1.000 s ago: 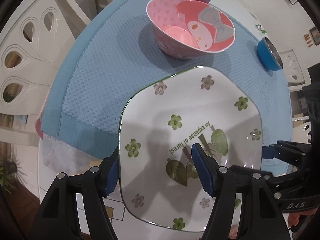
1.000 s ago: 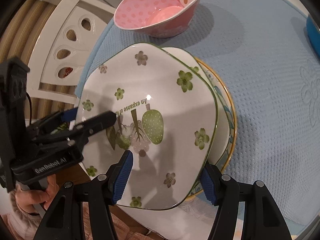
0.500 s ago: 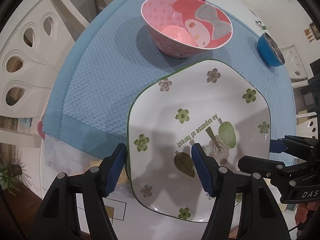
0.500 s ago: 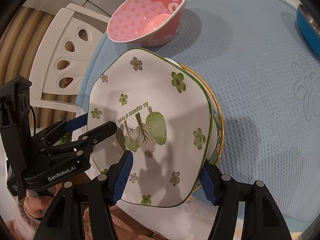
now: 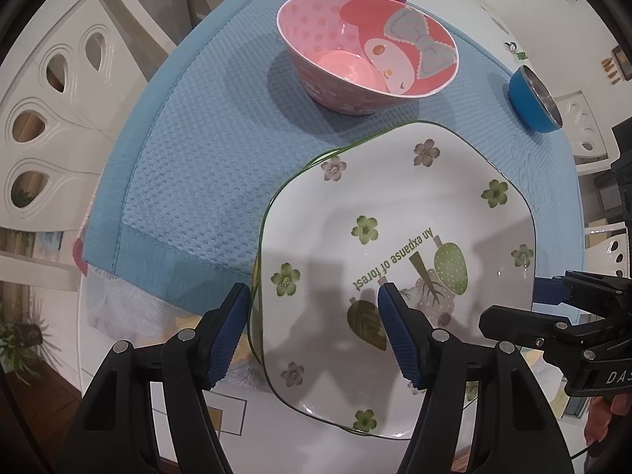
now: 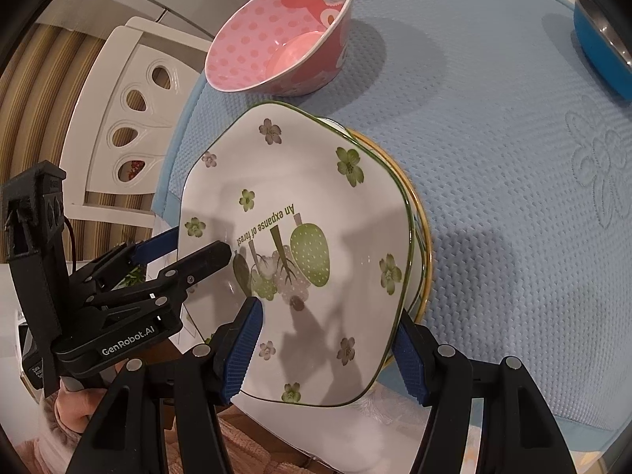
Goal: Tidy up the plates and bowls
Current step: 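Lower the held forest plate onto the plate stack with the right tool, then open the right tool and move it toward the blue steel bowl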
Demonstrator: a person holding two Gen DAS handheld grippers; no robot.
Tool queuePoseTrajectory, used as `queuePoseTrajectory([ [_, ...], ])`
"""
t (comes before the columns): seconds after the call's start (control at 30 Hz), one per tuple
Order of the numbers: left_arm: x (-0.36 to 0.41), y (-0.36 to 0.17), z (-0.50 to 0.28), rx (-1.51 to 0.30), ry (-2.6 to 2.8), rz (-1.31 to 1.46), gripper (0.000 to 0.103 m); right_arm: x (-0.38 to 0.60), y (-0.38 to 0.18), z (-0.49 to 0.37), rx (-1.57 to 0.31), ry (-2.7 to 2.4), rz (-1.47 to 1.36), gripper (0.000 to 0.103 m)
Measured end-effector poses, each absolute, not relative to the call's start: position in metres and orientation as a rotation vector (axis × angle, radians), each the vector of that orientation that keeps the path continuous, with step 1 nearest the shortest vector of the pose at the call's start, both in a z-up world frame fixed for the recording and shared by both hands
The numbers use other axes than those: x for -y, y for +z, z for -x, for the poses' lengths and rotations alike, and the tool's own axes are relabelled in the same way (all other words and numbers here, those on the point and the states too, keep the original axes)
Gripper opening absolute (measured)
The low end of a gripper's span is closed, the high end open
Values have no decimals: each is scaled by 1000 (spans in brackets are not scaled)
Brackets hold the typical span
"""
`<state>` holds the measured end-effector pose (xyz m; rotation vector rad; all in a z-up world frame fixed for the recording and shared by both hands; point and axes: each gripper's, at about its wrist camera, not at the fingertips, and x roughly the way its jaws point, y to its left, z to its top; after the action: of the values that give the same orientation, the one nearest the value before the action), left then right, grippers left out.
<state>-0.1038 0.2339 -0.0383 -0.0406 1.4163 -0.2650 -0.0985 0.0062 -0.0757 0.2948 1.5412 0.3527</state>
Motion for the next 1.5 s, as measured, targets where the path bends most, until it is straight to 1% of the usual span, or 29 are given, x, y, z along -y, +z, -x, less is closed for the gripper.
queuePoseTrajectory([
  [0.3, -233, -39, 102, -1419, -262, 36, 64, -2, -73, 97, -1542, 346, -302, 62],
  [0.53, -228, -38, 103, -1419, -264, 26, 64, -4, -69, 97, -1548, 298, -205, 62],
  [0.77, -225, -38, 100, -1434, -257, 27, 64, 0, -72, 100, -1542, 292, -240, 63],
  [0.8, -225, -38, 99, -1440, -255, 30, 65, 2, -71, 102, -1540, 289, -243, 63],
  [1.07, -231, -28, 94, -1463, -209, 92, 66, 35, -66, 109, -1542, 251, -291, 63],
  [1.2, -221, -19, 91, -1471, -191, 51, 66, 47, -64, 109, -1534, 244, -291, 63],
  [1.5, -169, -3, 79, -1462, -218, -19, 66, 75, -53, 90, -1509, 253, -267, 63],
])
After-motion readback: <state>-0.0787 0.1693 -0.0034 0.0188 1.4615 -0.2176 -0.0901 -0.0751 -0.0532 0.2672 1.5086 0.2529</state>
